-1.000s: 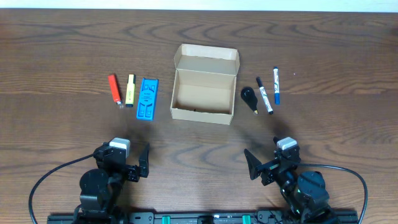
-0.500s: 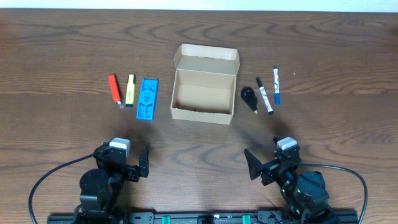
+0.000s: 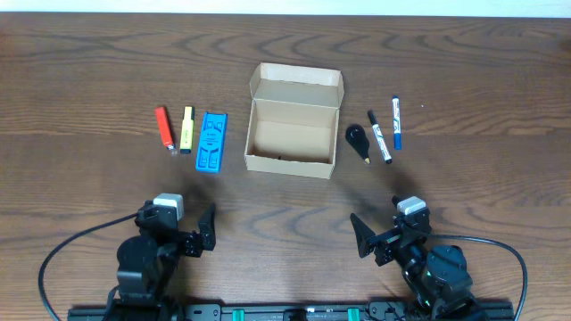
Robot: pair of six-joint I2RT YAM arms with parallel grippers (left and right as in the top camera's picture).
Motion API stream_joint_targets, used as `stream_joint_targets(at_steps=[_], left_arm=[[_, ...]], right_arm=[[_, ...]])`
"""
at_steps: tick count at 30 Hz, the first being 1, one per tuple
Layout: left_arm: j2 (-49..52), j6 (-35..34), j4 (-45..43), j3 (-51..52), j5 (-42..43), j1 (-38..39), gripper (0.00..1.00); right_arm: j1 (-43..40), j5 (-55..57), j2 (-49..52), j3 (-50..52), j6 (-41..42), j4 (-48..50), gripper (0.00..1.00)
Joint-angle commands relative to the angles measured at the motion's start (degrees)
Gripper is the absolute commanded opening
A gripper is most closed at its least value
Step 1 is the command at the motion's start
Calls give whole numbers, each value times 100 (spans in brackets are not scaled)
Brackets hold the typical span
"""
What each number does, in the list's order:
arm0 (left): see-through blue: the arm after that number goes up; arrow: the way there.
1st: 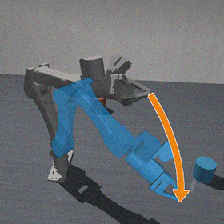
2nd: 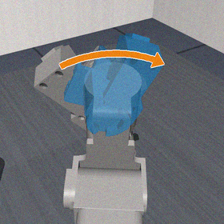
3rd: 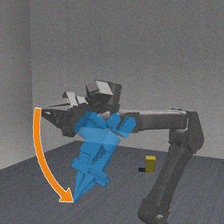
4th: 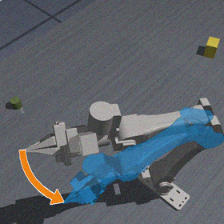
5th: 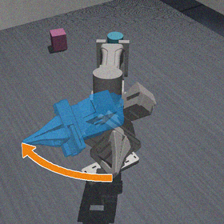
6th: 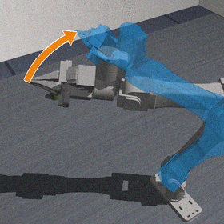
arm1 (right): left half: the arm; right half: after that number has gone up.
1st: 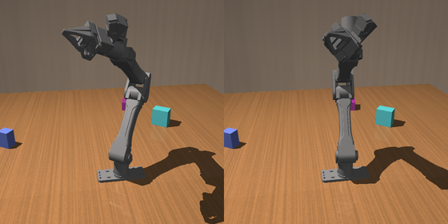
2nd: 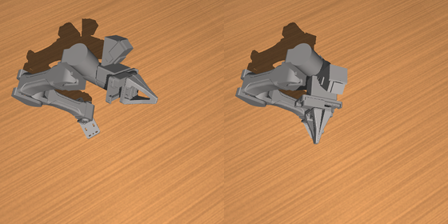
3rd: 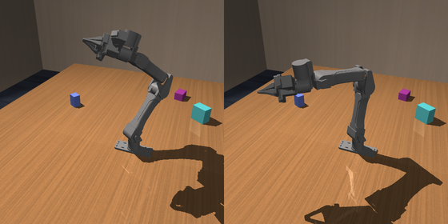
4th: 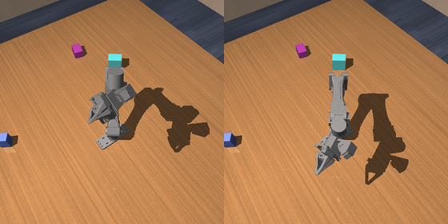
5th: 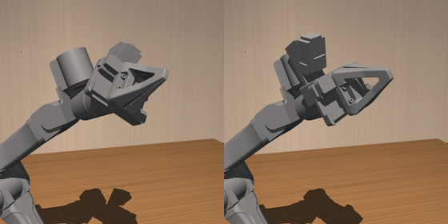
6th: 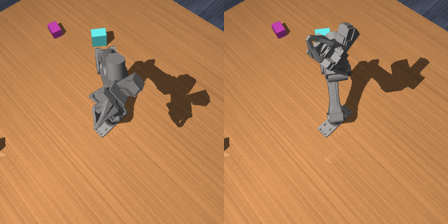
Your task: Pack container
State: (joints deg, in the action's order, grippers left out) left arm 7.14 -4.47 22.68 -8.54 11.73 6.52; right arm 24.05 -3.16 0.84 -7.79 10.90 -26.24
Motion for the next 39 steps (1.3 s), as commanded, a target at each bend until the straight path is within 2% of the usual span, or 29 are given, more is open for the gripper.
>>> stream_joint_targets(at_steps=[1,6,16,20,25,30,39], left_arm=[[542,33,-68,-546,-125,-13,95],[1816,461,-61,-1456,-339,-13,95],[5259,1528,-13,-3694,-776,-13,95],[6347,1606,-81,-4286,-726,-13,95],[7158,1534,-643,-4382,-682,-9,95],[7785,1497,-1086,-4382,-116,-9,95],[8596,1491,-1220,-4382,87,-7,95]], right_arm=[[31,33,-52,35,-24,9,99],[31,33,-52,35,-26,9,99],[31,33,-52,35,-24,9,99],[31,33,-52,35,-24,9,99],[31,33,-52,35,-24,9,99],[31,33,-52,35,-24,9,99],[31,33,-52,35,-24,9,99]])
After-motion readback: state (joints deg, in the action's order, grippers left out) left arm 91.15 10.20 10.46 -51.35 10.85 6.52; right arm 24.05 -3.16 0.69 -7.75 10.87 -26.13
